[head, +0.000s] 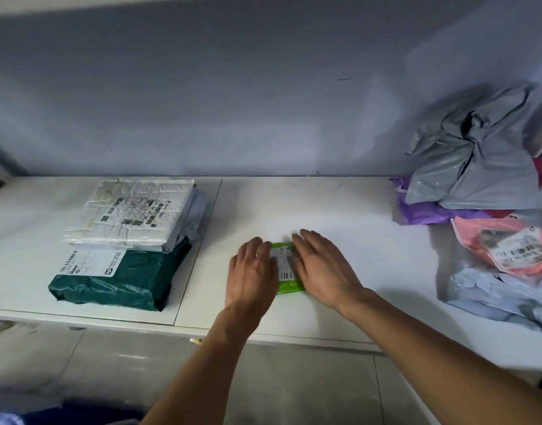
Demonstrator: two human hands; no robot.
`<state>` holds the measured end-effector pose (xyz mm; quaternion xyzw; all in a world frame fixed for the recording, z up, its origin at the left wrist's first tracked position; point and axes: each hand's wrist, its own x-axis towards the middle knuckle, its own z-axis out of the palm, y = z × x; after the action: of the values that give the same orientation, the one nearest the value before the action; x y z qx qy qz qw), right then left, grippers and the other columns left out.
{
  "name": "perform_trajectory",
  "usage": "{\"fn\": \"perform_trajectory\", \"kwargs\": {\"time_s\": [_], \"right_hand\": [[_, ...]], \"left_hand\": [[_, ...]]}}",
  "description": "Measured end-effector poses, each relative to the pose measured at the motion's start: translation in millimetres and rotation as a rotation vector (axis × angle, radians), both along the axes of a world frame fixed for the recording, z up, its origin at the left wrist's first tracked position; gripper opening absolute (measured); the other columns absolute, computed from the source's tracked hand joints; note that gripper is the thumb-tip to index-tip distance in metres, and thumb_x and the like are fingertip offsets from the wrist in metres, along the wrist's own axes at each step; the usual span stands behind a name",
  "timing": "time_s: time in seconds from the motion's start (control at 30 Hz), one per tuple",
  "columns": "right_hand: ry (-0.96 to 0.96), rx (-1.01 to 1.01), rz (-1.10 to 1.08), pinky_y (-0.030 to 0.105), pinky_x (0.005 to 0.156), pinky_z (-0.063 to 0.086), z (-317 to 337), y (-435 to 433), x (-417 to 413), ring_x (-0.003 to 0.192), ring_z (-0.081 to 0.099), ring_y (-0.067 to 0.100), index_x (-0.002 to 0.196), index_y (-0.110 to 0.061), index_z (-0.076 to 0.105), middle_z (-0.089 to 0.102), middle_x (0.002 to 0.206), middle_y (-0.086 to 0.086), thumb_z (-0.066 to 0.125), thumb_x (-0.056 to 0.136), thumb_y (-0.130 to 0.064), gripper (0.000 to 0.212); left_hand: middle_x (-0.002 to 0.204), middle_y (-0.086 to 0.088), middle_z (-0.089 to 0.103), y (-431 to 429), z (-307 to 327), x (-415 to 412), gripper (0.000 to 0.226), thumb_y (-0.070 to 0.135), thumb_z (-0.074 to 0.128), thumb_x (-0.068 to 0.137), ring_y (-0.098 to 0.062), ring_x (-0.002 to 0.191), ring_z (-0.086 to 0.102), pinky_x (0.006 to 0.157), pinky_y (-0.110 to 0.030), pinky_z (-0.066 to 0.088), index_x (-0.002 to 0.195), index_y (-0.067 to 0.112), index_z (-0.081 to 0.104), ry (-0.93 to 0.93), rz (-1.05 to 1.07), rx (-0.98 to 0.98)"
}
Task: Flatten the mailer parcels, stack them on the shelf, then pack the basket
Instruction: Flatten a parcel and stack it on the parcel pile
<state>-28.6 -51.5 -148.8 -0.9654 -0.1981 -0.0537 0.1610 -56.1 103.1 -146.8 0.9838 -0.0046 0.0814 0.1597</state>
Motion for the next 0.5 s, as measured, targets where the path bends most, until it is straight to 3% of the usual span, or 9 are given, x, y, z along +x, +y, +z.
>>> {"fn": "perform_trajectory", "kwargs": {"time_s": [0.1,0.17,0.27,0.33,0.37,0.5], "right_hand": [[0.049,-0.018,0.047,0.043,0.107,0.042,-17.8,4.8,3.3,0.122,0.056,0.036,0.131,0.003,0.055,0.057,0.132,0.021,0.057,0.087,-0.012,0.046],[0.120,-0.046,0.023,0.044,0.110,0.039,-28.4,0.6,3.5,0.127,0.052,0.036,0.134,0.005,0.052,0.054,0.136,0.022,0.039,0.090,-0.018,0.051],[0.145,-0.107,0.005,0.046,0.114,0.032,-40.3,-10.0,1.7,0.137,0.042,0.031,0.142,-0.001,0.045,0.045,0.147,0.016,0.013,0.091,-0.032,0.068],[0.145,-0.143,0.016,0.042,0.120,0.018,-44.2,-14.3,-1.7,0.148,0.021,0.024,0.152,-0.007,0.027,0.023,0.159,0.008,0.001,0.088,-0.038,0.075],[0.167,-0.151,0.022,0.039,0.122,0.009,-44.8,-15.2,-2.6,0.150,0.010,0.020,0.154,-0.009,0.018,0.012,0.161,0.005,-0.005,0.086,-0.039,0.078],[0.180,-0.160,0.015,0.034,0.119,-0.003,-45.1,-15.0,-3.0,0.150,-0.002,0.016,0.155,-0.013,0.007,0.001,0.163,0.001,-0.013,0.082,-0.041,0.081]], "left_hand": [[0.153,-0.007,0.037,-16.6,-18.2,9.6,0.063,0.039,0.011,0.095,-0.025,0.145,0.027,0.117,-0.040,0.025,0.145,0.014,0.041,0.123,-0.206,-0.046],[0.159,-0.003,0.026,-22.1,-26.0,13.0,0.073,0.047,-0.002,0.094,-0.023,0.150,0.014,0.122,-0.035,0.005,0.151,0.015,0.031,0.212,-0.265,-0.071],[0.151,-0.007,0.043,-22.0,-37.1,12.7,0.077,0.049,-0.003,0.100,-0.028,0.143,0.032,0.118,-0.039,0.013,0.144,0.009,0.046,0.141,-0.326,0.074],[0.147,-0.008,0.048,-21.9,-44.8,9.8,0.069,0.044,0.004,0.104,-0.028,0.140,0.038,0.119,-0.040,0.022,0.141,0.008,0.050,0.127,-0.306,0.153],[0.149,-0.007,0.045,-23.6,-47.8,7.4,0.068,0.043,0.004,0.104,-0.026,0.142,0.035,0.120,-0.039,0.019,0.143,0.008,0.047,0.106,-0.287,0.173],[0.163,0.004,0.004,-28.0,-44.4,2.5,0.096,0.058,-0.033,0.079,-0.013,0.150,-0.005,0.117,-0.028,-0.015,0.156,0.018,0.009,0.194,-0.240,0.118]]}}
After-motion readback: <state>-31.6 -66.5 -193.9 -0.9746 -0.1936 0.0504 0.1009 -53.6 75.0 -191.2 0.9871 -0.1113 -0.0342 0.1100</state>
